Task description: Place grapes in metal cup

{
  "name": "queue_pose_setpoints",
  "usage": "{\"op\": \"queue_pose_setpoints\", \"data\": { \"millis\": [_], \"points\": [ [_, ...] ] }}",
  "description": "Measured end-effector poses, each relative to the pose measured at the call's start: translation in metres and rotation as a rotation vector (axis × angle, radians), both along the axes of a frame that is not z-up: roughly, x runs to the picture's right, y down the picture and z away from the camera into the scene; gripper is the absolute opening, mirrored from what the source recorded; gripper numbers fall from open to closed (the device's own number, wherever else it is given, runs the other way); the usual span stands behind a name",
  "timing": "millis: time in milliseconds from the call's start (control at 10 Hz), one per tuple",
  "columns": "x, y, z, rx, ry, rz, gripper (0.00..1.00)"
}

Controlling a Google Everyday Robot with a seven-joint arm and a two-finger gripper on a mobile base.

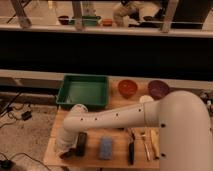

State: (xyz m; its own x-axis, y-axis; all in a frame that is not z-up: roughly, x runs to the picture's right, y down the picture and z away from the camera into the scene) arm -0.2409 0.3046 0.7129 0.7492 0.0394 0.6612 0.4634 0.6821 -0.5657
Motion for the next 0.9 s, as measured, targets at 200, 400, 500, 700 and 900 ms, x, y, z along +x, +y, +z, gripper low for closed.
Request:
{"op": "queue_pose_setpoints", "data": {
  "millis": [200, 400, 500, 700, 900],
  "points": [
    [0.0006, 0.0021, 0.0005, -0.002, 0.001, -0.004, 0.0],
    [0.0048, 0.0028, 0.0007, -0.005, 0.004, -0.001, 0.0],
    [0.0065, 0.0027, -0.0002, -0.005, 0.002, -0.001, 0.0],
    [0.0089, 0.0007, -0.0044, -0.003, -0.006, 0.002, 0.0],
    [0.0098, -0.0012, -0.0078, 0.0, -0.013, 0.004, 0.0]
  ]
}}
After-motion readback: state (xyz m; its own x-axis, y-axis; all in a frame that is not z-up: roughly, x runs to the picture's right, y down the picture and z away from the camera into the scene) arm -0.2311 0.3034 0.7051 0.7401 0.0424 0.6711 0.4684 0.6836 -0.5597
